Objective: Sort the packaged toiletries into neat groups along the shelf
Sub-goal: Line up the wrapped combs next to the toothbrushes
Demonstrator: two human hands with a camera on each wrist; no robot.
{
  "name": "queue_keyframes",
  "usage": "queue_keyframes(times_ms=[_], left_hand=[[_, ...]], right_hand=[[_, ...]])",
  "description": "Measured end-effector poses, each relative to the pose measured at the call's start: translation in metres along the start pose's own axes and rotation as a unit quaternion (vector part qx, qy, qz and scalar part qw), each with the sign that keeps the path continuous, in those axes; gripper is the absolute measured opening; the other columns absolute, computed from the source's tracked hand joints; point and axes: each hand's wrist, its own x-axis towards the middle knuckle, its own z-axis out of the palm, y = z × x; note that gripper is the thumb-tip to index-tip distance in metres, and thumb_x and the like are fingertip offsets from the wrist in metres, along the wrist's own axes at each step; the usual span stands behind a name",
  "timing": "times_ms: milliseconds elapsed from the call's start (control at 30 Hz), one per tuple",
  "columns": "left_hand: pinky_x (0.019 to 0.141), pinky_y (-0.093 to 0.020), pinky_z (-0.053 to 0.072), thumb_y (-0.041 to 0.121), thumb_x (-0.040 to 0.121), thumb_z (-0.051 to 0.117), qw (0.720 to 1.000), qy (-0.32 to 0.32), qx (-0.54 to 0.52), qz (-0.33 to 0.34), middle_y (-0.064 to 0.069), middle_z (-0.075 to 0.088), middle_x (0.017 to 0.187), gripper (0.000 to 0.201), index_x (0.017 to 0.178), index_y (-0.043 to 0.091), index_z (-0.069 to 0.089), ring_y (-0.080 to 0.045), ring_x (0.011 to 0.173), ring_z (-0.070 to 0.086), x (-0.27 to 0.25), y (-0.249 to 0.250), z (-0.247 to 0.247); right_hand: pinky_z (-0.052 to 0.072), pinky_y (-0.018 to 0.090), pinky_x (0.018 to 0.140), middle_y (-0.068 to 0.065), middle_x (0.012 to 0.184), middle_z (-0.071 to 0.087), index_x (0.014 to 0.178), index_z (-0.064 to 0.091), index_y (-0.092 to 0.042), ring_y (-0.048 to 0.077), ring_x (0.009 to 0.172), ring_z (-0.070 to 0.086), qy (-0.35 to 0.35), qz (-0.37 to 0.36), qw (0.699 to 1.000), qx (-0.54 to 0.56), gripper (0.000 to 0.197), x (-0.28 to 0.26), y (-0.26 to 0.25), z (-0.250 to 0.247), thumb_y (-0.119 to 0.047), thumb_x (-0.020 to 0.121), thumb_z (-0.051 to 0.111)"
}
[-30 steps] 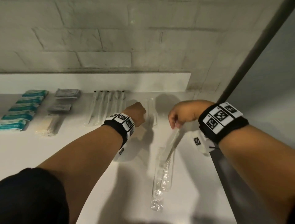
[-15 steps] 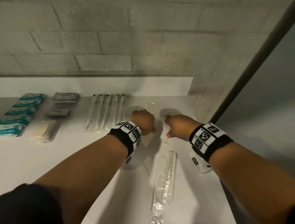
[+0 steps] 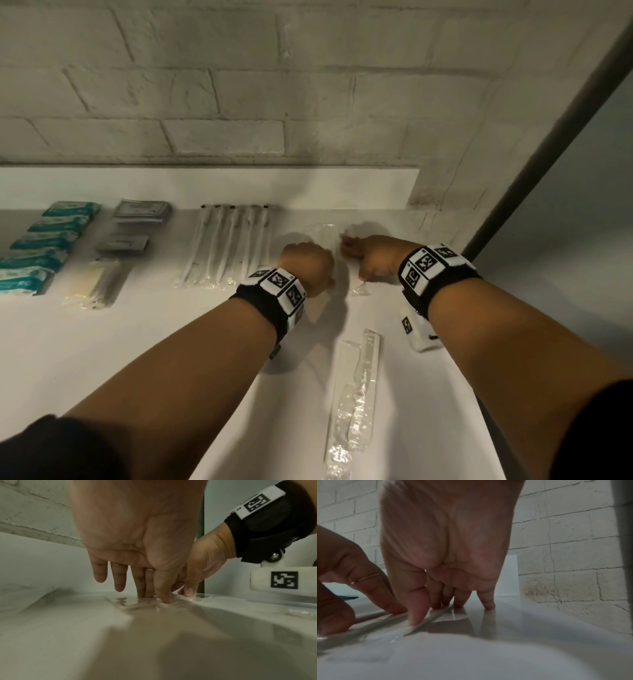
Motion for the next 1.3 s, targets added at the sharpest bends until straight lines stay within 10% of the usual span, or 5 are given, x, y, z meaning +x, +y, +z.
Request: queue_keyframes(times_ms=[167, 300, 467, 733, 1300], left_hand=[[0.084, -0.034, 0.050, 0.050, 0.083, 0.061, 1.000, -0.016, -0.004, -0.001, 0.001, 0.067, 0.113, 0.037, 0.110, 0.025, 0.067, -0.024, 0.102, 0.063, -0.001, 0.000, -0.004], [0.085, -0.034, 0.048, 0.051, 0.084, 0.060, 1.000, -0.023, 0.009, 0.000, -0.001, 0.065, 0.118, 0.041, 0.116, 0.025, 0.065, -0.025, 0.107, 0.061, -0.003, 0.001, -0.007], [0.096, -0.036, 0.046, 0.051, 0.085, 0.059, 1.000, -0.030, 0.000, -0.004, -0.002, 0.059, 0.129, 0.047, 0.125, 0.026, 0.059, -0.025, 0.117, 0.056, -0.005, 0.001, -0.007], [0.111, -0.044, 0.031, 0.050, 0.088, 0.054, 1.000, -0.021, -0.009, 0.002, 0.000, 0.049, 0.141, 0.051, 0.132, 0.024, 0.052, -0.024, 0.130, 0.044, -0.013, 0.001, -0.008], [0.111, -0.063, -0.009, 0.057, 0.089, 0.048, 0.998, -0.068, 0.002, 0.011, 0.002, 0.044, 0.146, 0.060, 0.137, 0.021, 0.046, -0.029, 0.146, 0.012, 0.009, 0.033, -0.015]], right_hand=[[0.056, 0.024, 0.080, 0.002, 0.133, 0.051, 0.132, 0.052, -0.021, 0.019, 0.101, 0.059, 0.132, 0.033, 0.948, 0.289, 0.055, -0.036, -0.003, -0.001, -0.009, 0.082, 0.071], [0.055, 0.029, 0.065, 0.009, 0.082, 0.075, 0.099, 0.066, -0.006, 0.023, 0.067, 0.070, -0.059, 0.144, 0.988, -0.003, 0.065, -0.090, -0.032, 0.008, -0.067, 0.078, 0.059], [0.036, 0.024, 0.050, 0.009, 0.094, 0.058, 0.135, 0.040, -0.002, 0.014, 0.054, 0.042, -0.061, 0.122, 0.987, -0.089, 0.068, -0.103, -0.049, 0.044, -0.039, 0.085, 0.069], [0.051, 0.036, 0.088, 0.007, 0.119, 0.062, 0.127, 0.052, -0.013, 0.026, 0.106, 0.059, 0.147, 0.093, 0.984, -0.022, 0.049, -0.103, -0.004, 0.026, -0.024, 0.083, 0.070], [0.041, 0.040, 0.102, 0.016, 0.145, 0.046, 0.152, 0.011, -0.002, 0.035, 0.129, 0.048, 0.023, 0.115, 0.989, -0.085, 0.087, -0.041, 0.013, 0.010, -0.032, 0.090, 0.064]])
